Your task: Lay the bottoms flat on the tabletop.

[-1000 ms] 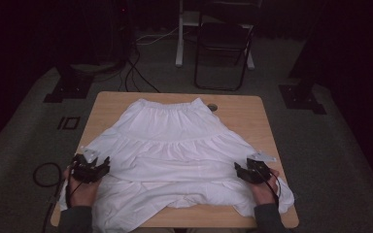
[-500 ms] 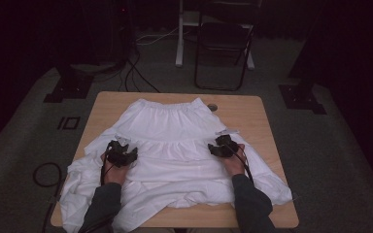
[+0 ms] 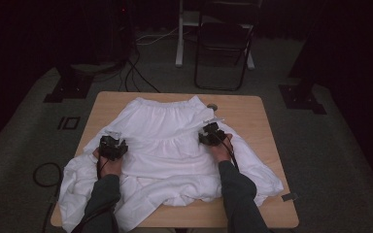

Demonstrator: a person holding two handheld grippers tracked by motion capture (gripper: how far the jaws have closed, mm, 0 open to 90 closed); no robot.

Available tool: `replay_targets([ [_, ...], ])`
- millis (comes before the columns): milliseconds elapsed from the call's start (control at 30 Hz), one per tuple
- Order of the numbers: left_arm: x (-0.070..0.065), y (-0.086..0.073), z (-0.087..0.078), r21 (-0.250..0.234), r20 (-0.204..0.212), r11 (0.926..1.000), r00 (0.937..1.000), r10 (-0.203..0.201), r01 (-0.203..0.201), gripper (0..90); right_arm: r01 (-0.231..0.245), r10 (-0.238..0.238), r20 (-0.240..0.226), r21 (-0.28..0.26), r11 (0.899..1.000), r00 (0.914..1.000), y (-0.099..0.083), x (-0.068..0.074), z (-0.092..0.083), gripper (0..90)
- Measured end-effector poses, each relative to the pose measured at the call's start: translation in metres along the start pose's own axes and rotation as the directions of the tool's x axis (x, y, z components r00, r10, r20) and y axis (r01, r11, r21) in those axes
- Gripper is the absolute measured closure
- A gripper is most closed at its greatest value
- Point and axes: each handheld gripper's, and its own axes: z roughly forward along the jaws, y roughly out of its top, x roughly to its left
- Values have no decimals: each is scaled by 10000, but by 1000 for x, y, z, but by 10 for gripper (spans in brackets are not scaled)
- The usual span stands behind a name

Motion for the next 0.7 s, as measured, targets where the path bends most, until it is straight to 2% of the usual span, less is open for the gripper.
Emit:
replay_targets([
  [67, -3, 3, 2, 11, 71, 10000, 10000, 16, -16, 592, -71, 73, 149, -88, 9999, 9999, -2, -7, 0, 523],
  [133, -7, 7, 5, 66, 97, 10000, 9999, 61, -61, 595, -209, 214, 413, -118, 9997, 9989, -5, -18, -3, 530],
  [200, -14, 10, 8, 17, 299, 10000, 9995, 84, -84, 610, -369, 378, 492, -185, 9991, 9981, -11, -32, -7, 529],
  [333, -35, 18, 11, -25, 462, 9977, 9967, 673, -673, 639, -595, 631, 827, -455, 9972, 9946, -25, -57, -17, 528],
  [400, -48, 23, 13, -82, 557, 9954, 9938, 957, -954, 641, -852, 904, 989, -558, 9948, 9910, -33, -68, -23, 528],
  [467, -59, 25, 15, -180, 731, 9943, 9916, 1063, -1052, 641, -943, 1008, 1142, -610, 9937, 9883, -40, -75, -28, 528],
  [533, -69, 28, 15, -269, 916, 9916, 9874, 1287, -1267, 641, -1069, 1150, 1237, -701, 9918, 9856, -45, -82, -32, 528],
  [600, -80, 29, 15, -413, 1108, 9860, 9801, 1650, -1613, 641, -1241, 1341, 1390, -784, 9892, 9812, -52, -90, -37, 529],
  [700, -85, 28, 14, -563, 993, 9777, 9733, 2071, -2023, 640, -1463, 1611, 1567, -1016, 9840, 9744, -62, -98, -43, 528],
])
